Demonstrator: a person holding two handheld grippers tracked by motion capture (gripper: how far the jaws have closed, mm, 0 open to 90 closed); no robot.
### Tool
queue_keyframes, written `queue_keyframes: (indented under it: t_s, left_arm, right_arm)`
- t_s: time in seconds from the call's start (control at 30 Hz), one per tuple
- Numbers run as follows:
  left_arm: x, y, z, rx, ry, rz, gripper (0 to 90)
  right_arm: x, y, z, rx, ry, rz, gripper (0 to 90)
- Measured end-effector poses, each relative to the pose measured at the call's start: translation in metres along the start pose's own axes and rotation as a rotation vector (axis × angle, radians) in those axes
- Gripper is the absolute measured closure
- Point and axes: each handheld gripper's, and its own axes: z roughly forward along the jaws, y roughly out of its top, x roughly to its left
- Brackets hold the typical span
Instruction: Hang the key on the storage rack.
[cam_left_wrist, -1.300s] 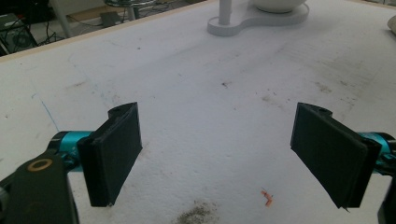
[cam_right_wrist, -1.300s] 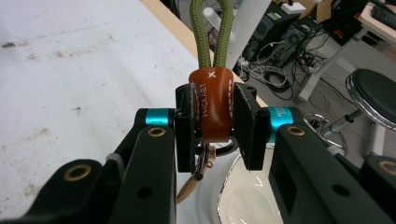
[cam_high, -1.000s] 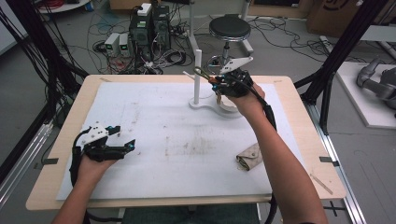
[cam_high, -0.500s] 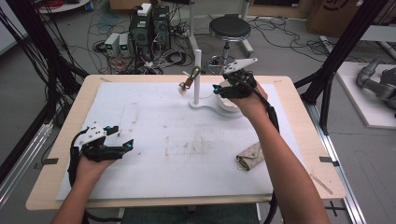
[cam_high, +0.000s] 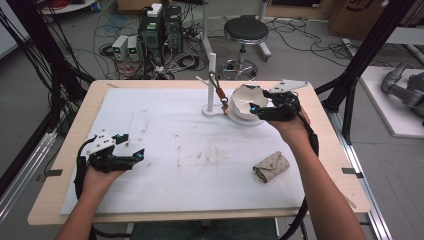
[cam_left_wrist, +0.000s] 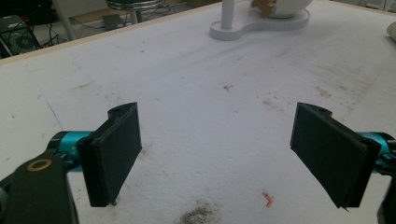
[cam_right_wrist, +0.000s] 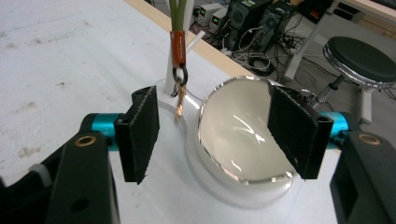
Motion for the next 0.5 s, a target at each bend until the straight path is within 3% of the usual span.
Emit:
queue_keyframes:
  t_s: [0.5]
  left_arm:
    - [0.000, 0.001, 0.004, 0.000, -0.010, 0.001, 16.2]
  right_arm:
    - [-0.005, -0.051, -0.032, -0.044, -0.011, 0.086, 30.8]
